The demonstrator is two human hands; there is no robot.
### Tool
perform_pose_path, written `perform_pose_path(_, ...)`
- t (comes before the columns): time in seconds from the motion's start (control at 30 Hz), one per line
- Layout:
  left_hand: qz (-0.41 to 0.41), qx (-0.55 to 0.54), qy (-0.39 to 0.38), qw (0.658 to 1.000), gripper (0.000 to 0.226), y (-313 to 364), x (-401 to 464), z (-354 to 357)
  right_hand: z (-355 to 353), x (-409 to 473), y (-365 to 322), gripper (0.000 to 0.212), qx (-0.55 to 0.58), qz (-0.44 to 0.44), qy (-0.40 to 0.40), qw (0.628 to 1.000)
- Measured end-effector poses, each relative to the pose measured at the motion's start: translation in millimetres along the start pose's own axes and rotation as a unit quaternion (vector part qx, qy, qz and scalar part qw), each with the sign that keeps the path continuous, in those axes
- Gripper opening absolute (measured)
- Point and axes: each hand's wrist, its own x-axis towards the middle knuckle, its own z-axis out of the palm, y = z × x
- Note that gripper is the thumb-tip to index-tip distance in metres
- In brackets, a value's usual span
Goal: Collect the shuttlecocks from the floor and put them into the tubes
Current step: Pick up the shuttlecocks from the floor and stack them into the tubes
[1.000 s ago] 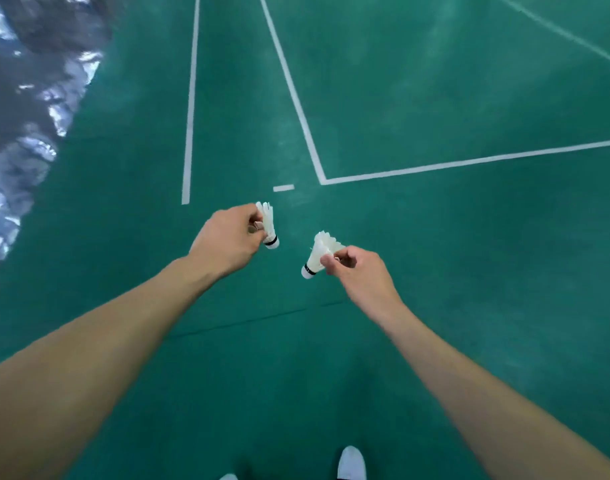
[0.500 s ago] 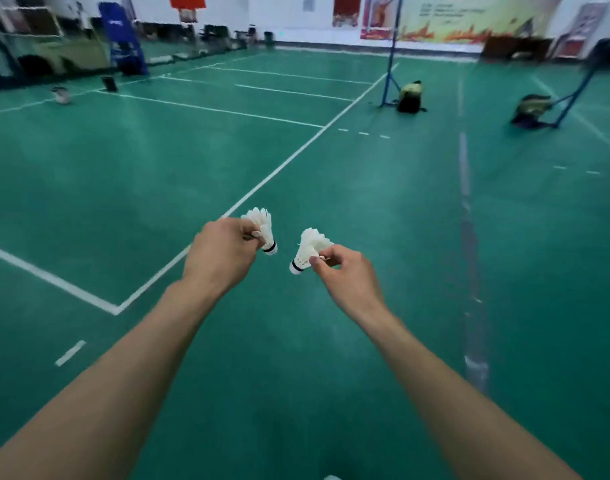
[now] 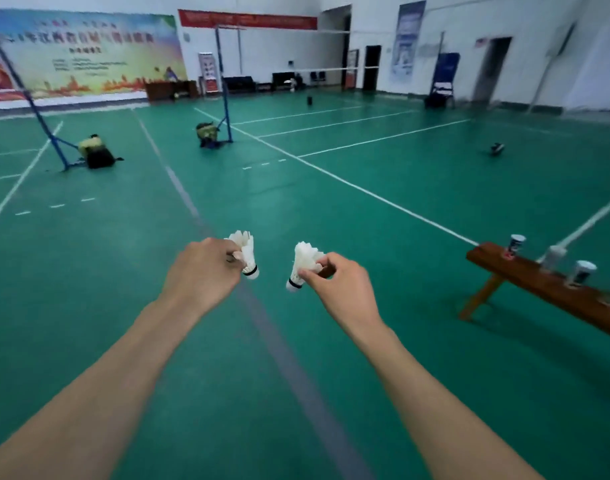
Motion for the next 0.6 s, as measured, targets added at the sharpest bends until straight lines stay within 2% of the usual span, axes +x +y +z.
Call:
perform_pose_path(0.17, 0.163, -0.026, -0.037, 0.986, 0.013, 190.5, 54.7, 68.4, -168.9, 25.4, 86.7, 0.031, 0.024, 0.054, 0.142, 0.988)
perform_pose_path(0.33, 0.281, -0.070, -0.070, 0.955, 0.013, 384.4, 69.8, 142.7, -329.7, 29.0, 172.5, 0.025, -0.054, 0.097, 0.245, 0.963)
perform_pose_path(0.47, 0.352, -0.082, -0.099, 0.927, 0.016, 516.8, 69.7, 195.8, -429.6, 15.5, 232.4, 0.017, -0.081, 0.137, 0.304, 0.939)
perform_pose_path(0.57, 0.429, -0.075, -0.146, 0.888, 0.010, 621.3, 59.1, 245.2, -498.3, -2.3, 294.3, 0.020, -0.079, 0.192, 0.364, 0.908)
perform_pose_path(0.6, 0.433, -0.073, -0.160, 0.884, 0.009, 633.8, 57.1, 248.5, -504.2, -5.8, 302.7, 0.022, -0.077, 0.198, 0.368, 0.905)
